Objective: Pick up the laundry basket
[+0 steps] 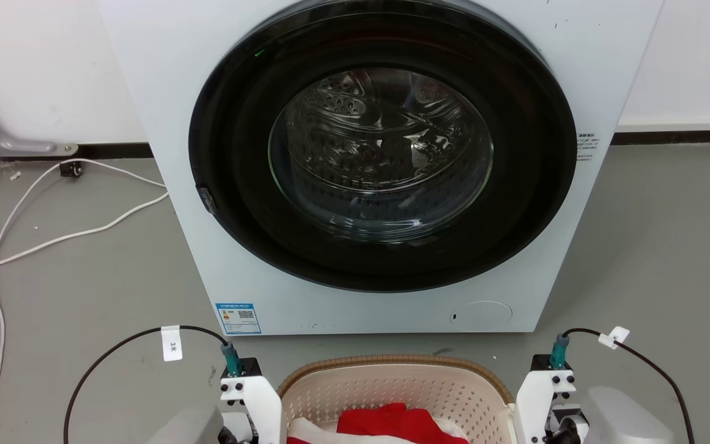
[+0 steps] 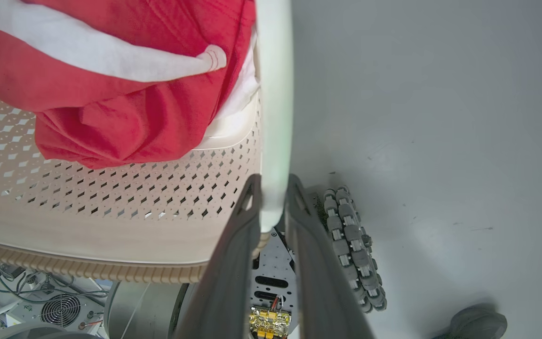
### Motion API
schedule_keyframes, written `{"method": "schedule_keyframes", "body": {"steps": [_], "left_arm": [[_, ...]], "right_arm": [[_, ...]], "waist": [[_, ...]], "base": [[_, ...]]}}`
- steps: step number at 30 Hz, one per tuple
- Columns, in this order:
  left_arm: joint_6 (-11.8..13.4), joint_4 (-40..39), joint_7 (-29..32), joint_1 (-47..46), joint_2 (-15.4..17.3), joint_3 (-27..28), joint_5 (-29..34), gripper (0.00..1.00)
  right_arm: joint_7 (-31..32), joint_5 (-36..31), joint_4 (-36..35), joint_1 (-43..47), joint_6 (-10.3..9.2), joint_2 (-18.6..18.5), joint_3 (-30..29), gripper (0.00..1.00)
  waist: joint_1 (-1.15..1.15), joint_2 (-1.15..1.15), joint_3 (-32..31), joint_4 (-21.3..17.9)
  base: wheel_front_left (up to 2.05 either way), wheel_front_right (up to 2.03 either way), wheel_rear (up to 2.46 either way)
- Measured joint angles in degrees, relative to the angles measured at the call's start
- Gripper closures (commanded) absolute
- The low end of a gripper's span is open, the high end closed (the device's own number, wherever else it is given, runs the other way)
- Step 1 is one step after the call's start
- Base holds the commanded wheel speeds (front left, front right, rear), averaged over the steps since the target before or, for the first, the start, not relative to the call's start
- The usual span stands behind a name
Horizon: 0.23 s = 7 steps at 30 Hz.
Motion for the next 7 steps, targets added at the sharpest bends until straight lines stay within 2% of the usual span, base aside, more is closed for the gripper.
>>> {"method": "schedule_keyframes", "body": {"steps": [7], "left_arm": [[0.0,-0.03,-0.68,-0.16,0.09,-0.37,-0.41,1.0]], "right_arm": [[-0.09,-0.1,0.0,-0.6,0.0,0.0,-0.01,1.0]], "waist": [[0.0,0.0,0.09,-0.02]], "base": [[0.0,0.0,0.0]]}}
